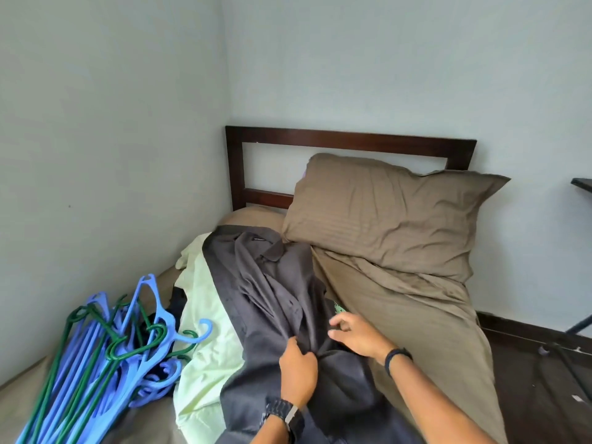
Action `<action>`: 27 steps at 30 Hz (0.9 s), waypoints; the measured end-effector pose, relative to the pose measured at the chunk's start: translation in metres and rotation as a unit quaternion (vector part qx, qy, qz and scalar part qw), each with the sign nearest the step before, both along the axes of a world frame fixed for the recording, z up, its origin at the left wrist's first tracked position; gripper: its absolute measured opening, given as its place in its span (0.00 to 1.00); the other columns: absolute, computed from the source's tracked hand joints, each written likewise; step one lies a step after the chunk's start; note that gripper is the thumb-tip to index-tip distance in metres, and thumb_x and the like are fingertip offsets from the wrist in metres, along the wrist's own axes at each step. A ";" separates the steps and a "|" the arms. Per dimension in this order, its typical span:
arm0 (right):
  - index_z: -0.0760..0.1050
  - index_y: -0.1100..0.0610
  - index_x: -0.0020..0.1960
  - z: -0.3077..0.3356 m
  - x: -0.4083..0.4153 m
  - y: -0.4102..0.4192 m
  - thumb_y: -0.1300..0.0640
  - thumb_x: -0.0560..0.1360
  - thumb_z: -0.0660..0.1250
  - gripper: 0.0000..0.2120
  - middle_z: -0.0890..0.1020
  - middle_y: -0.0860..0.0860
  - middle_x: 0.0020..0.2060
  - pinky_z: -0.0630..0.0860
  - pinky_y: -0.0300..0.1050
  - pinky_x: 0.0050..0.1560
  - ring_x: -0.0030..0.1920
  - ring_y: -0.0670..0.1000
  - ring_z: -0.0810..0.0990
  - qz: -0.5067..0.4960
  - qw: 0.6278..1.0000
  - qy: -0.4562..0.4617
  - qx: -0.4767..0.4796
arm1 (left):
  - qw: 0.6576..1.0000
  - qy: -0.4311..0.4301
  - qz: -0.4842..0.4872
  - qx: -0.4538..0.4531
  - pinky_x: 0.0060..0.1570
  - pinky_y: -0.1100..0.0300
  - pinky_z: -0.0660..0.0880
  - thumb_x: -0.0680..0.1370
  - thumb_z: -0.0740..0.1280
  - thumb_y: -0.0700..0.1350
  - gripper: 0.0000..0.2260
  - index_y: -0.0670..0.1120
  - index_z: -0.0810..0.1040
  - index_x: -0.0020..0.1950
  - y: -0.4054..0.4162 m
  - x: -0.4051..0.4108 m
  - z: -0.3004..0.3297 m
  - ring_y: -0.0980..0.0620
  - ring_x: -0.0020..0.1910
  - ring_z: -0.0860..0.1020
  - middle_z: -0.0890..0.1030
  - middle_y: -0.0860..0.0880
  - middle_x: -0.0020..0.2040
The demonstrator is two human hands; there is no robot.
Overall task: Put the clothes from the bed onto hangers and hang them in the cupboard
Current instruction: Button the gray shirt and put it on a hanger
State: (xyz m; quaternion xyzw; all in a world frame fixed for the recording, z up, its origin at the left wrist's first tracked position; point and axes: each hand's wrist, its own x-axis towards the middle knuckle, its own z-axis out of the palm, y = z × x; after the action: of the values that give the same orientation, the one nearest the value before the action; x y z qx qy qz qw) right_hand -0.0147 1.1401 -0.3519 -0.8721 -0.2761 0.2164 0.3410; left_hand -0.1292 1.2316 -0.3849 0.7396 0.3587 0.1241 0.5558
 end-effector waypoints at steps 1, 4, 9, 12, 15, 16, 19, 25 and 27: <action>0.72 0.57 0.65 -0.003 -0.002 0.009 0.56 0.76 0.68 0.19 0.76 0.53 0.59 0.69 0.42 0.61 0.61 0.50 0.74 -0.016 1.000 0.001 0.010 | 1.000 0.010 -0.021 0.003 0.45 0.56 0.65 0.75 0.57 0.34 0.05 0.42 0.69 0.45 -0.008 -0.004 0.000 0.42 0.51 0.73 0.77 0.42 0.51; 0.53 0.55 0.77 -0.011 -0.012 0.031 0.56 0.74 0.70 0.38 0.64 0.53 0.73 0.67 0.44 0.64 0.72 0.55 0.65 -0.023 0.999 0.038 0.009 | 0.987 0.082 -0.138 0.014 0.44 0.54 0.66 0.75 0.59 0.38 0.08 0.46 0.64 0.38 -0.022 -0.013 0.001 0.42 0.51 0.74 0.76 0.42 0.50; 0.67 0.50 0.70 -0.033 -0.007 0.025 0.67 0.72 0.62 0.28 0.71 0.55 0.66 0.68 0.39 0.54 0.62 0.52 0.73 0.007 0.997 0.064 -0.032 | 0.924 0.205 -0.294 0.130 0.52 0.57 0.71 0.76 0.59 0.56 0.20 0.40 0.77 0.53 0.000 -0.016 0.018 0.44 0.58 0.77 0.79 0.40 0.58; 0.72 0.61 0.65 -0.031 0.003 0.004 0.70 0.72 0.58 0.22 0.75 0.57 0.61 0.67 0.37 0.56 0.62 0.51 0.73 0.042 0.997 0.011 -0.066 | 0.961 0.100 -0.175 0.190 0.45 0.53 0.75 0.73 0.58 0.60 0.22 0.42 0.75 0.36 0.024 -0.004 0.041 0.40 0.47 0.80 0.81 0.39 0.41; 0.62 0.55 0.74 -0.020 0.014 -0.018 0.70 0.74 0.56 0.29 0.67 0.52 0.70 0.69 0.37 0.58 0.66 0.53 0.71 0.068 0.985 0.011 -0.155 | 0.944 -0.022 -0.050 0.325 0.46 0.52 0.72 0.77 0.63 0.52 0.09 0.47 0.72 0.46 0.050 0.029 0.059 0.41 0.49 0.77 0.77 0.44 0.49; 0.65 0.51 0.72 -0.019 0.019 -0.024 0.68 0.73 0.56 0.30 0.70 0.51 0.69 0.73 0.41 0.54 0.62 0.53 0.75 0.076 0.984 0.014 -0.158 | 0.934 -0.027 -0.059 0.352 0.48 0.51 0.72 0.77 0.64 0.51 0.12 0.46 0.71 0.55 0.057 0.041 0.062 0.39 0.51 0.76 0.74 0.43 0.54; 0.76 0.45 0.56 -0.018 0.028 -0.036 0.67 0.70 0.59 0.22 0.80 0.51 0.55 0.77 0.45 0.47 0.54 0.53 0.80 0.094 0.982 0.019 -0.165 | 0.939 0.049 -0.150 0.307 0.53 0.52 0.71 0.77 0.67 0.48 0.26 0.42 0.61 0.70 0.071 0.071 0.054 0.37 0.58 0.74 0.72 0.39 0.60; 0.77 0.55 0.59 0.000 0.029 -0.026 0.61 0.75 0.65 0.14 0.77 0.52 0.55 0.73 0.40 0.50 0.53 0.50 0.78 -0.071 0.997 0.005 0.042 | 0.946 -0.030 -0.188 0.263 0.51 0.57 0.71 0.77 0.66 0.40 0.15 0.39 0.72 0.62 0.037 0.063 0.020 0.44 0.52 0.78 0.81 0.41 0.49; 0.76 0.55 0.59 0.010 0.024 -0.011 0.58 0.77 0.65 0.10 0.79 0.51 0.55 0.74 0.43 0.54 0.54 0.49 0.78 -0.096 0.984 0.068 0.132 | 0.950 -0.063 -0.193 0.238 0.45 0.62 0.73 0.76 0.67 0.41 0.13 0.41 0.72 0.59 0.022 0.056 0.011 0.51 0.44 0.79 0.80 0.45 0.44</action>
State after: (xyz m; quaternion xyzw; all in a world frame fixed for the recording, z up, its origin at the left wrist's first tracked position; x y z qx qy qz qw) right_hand 0.0090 1.1287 -0.3416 -0.8255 -0.1932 0.2030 0.4900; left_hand -0.0734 1.2538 -0.3736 0.8962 0.1333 0.1431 0.3983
